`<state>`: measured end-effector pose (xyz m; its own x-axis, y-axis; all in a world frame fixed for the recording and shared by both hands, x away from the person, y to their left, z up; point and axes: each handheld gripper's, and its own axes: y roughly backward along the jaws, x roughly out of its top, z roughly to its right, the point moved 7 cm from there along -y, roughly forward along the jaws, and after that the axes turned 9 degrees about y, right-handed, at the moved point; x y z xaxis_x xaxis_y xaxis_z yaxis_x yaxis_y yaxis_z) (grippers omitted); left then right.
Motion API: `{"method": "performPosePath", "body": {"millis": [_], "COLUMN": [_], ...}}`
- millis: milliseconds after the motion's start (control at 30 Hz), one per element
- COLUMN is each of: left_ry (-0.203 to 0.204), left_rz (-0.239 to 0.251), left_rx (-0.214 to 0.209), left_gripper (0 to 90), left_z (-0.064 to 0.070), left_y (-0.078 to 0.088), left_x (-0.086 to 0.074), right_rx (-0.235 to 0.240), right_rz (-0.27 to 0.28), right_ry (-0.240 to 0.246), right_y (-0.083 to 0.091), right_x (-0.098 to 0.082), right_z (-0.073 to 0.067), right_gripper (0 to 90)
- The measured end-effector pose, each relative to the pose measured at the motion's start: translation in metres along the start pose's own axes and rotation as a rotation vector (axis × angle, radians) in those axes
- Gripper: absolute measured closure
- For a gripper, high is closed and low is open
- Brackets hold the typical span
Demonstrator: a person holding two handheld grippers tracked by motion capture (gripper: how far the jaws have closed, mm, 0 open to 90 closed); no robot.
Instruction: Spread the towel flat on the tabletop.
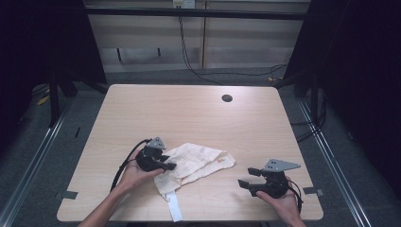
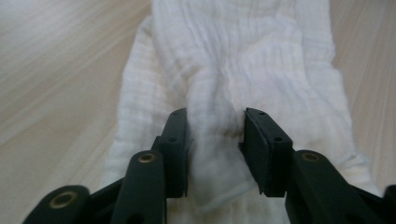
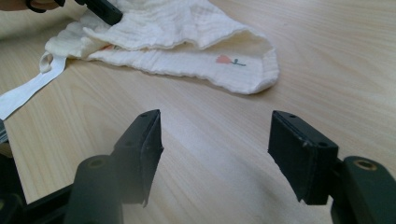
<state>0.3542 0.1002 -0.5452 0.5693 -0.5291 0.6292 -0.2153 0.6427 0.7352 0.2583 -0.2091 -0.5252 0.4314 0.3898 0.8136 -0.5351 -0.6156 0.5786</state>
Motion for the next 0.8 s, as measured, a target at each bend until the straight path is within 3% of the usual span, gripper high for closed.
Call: {"method": "performPosePath", "body": {"millis": [167,300,567,800], "left_ry": [-0.017,-0.026,-0.063,-0.084], "left_rz": [0.002,0.001,-0.010,-0.021], "left_rx": [-0.023,-0.040,-0.074,-0.110], "left_gripper": [74.6,78.4,79.9,80.0], "left_z": [0.006,0.014,0.029,0.042], "left_y": [-0.001,-0.004,-0.011,-0.016], "left_x": [-0.002,-0.001,0.001,0.001], "right_rx": [-0.010,-0.008,0.007,-0.012], "right_rz": [-0.007,-0.005,-0.023,-0.022], "right_ry": [-0.006,-0.009,-0.010,-0.010], "right_y": [0.000,0.000,-0.002,-0.001], "right_x": [-0.001,-0.001,-0.001,-0.002], "right_z": [0.002,0.001,-0.001,0.002], "right_gripper": [34.9,34.9,35.0,36.3]}}
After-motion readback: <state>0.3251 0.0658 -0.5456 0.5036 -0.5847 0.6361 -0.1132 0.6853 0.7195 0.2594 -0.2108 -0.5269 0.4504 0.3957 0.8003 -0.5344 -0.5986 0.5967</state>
